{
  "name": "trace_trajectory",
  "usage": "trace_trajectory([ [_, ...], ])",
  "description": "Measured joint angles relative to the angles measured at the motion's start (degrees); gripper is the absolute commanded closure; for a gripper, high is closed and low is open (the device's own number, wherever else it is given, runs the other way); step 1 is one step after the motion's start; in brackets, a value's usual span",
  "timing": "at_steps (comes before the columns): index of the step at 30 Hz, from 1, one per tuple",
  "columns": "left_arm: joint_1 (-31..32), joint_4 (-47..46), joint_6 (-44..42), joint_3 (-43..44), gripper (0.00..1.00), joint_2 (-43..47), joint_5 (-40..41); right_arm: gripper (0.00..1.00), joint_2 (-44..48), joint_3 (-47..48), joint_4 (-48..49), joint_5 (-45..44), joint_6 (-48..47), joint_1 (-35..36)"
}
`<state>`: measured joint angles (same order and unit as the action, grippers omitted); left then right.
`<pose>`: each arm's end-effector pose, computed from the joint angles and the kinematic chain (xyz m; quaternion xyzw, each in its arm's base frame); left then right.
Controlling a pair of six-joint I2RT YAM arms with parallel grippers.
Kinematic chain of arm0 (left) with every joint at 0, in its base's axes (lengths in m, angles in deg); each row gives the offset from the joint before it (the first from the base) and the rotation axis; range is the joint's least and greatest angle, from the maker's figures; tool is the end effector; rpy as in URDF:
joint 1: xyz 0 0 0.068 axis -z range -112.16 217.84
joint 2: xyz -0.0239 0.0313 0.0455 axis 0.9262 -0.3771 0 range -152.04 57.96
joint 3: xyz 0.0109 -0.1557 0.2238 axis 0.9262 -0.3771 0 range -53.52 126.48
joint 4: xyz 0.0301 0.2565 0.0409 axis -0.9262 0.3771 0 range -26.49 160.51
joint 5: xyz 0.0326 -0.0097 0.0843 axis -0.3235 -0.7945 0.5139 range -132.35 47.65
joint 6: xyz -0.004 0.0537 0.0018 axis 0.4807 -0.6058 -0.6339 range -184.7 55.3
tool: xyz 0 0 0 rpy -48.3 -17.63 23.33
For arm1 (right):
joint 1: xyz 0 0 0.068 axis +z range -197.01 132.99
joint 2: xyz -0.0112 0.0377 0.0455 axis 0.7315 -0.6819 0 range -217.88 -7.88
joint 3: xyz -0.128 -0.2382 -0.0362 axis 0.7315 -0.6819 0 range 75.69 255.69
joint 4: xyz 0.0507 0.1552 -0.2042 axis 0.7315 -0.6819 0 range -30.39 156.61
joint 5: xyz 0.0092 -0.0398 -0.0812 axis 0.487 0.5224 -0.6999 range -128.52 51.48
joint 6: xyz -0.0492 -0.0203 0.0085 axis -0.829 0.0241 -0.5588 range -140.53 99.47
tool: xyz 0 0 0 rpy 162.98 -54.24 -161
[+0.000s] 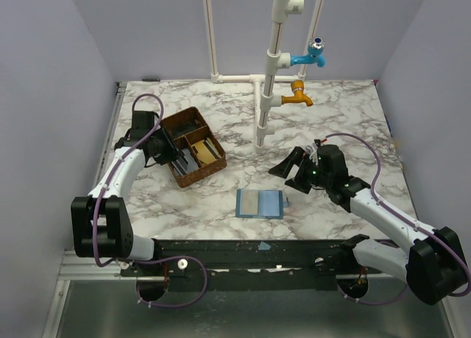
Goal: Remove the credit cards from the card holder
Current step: Place the credit card in the storage box.
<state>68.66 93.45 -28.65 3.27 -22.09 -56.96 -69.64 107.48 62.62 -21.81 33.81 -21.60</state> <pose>0.2880 -0.0130 0.2452 -0.2466 0.9092 -0.2135 0.2589 0.2005 0.1066 0.2153 0.1521 0.8628 0.3964 0.2744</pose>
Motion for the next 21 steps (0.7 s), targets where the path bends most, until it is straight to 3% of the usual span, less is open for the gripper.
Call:
trace_trajectory([
  [3,0.0,0.1,-0.7,0.1,0.38,0.0,-0.2,0.00,0.0,0.0,0.0,0.0,0.0,0.0],
  [6,0.0,0.2,-1.0,0.1,0.30,0.3,-0.3,0.00,0.0,0.0,0.1,0.0,0.0,0.0],
  [21,0.1,0.2,-2.7,0.1,0.26,5.6,-3.9,0.00,-0.1,0.0,0.1,0.0,0.0,0.0],
])
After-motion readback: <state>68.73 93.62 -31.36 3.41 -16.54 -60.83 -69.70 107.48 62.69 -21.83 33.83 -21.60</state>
